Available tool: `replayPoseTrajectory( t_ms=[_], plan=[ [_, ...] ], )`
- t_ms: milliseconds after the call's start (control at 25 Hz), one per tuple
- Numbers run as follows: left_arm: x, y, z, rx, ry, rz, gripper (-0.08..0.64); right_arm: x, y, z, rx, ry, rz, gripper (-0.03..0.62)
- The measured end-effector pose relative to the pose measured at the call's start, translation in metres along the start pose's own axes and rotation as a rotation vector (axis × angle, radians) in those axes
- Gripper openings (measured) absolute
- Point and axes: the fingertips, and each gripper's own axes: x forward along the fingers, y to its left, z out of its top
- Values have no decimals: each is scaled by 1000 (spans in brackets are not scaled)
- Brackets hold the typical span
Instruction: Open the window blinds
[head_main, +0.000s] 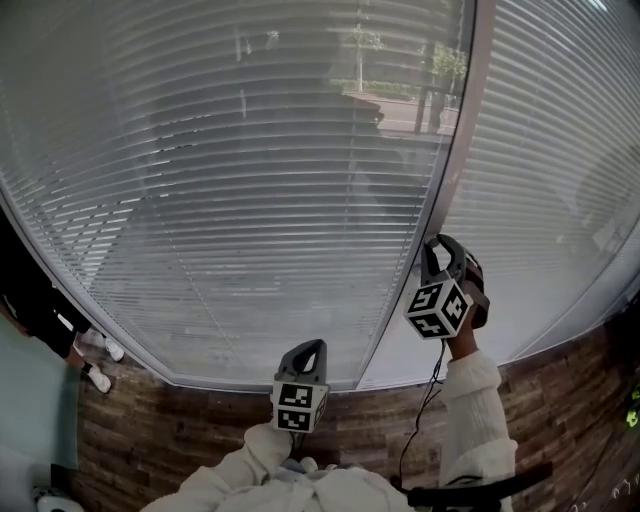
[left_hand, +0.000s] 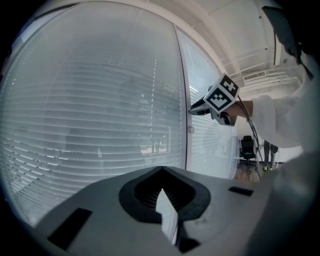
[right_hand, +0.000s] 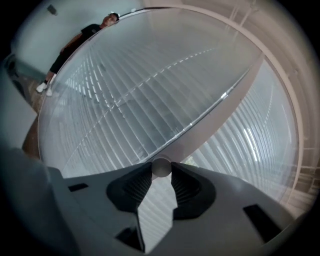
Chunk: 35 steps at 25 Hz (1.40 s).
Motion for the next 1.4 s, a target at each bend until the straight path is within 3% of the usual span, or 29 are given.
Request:
replayPoseTrajectory(
  t_ms=[160, 720, 840, 920, 1000, 1120, 1200, 1320, 1400],
  plan=[
    [-1, 1, -1, 4, 5, 9, 0, 0, 1, 0, -134, -13, 0, 130],
    [-6, -7, -7, 10, 20, 24, 0, -5, 8, 3, -803, -63, -35, 130],
    [-7, -7, -10, 7, 29, 30, 0, -5, 9, 0, -873, -72, -30, 130],
    [-7, -6, -11, 3, 33, 34, 0, -3, 6, -2, -803, -76, -26, 130],
    [-8, -7, -11, 1, 35, 35, 0, -2, 1, -3, -551, -83, -8, 133],
    [-9, -9, -13, 3, 39, 30, 0, -7, -10, -9, 60, -98, 82, 198],
    [-8, -10, -14, 5, 42, 26, 0, -13, -21, -16, 609, -156, 173, 199],
    [-6, -15, -15, 5, 44, 14, 0, -21, -37, -23, 1512, -272, 302, 199],
    [-4, -18, -15, 5, 41, 4, 0, -19, -37, -31, 1974, -294, 353, 199]
  ],
)
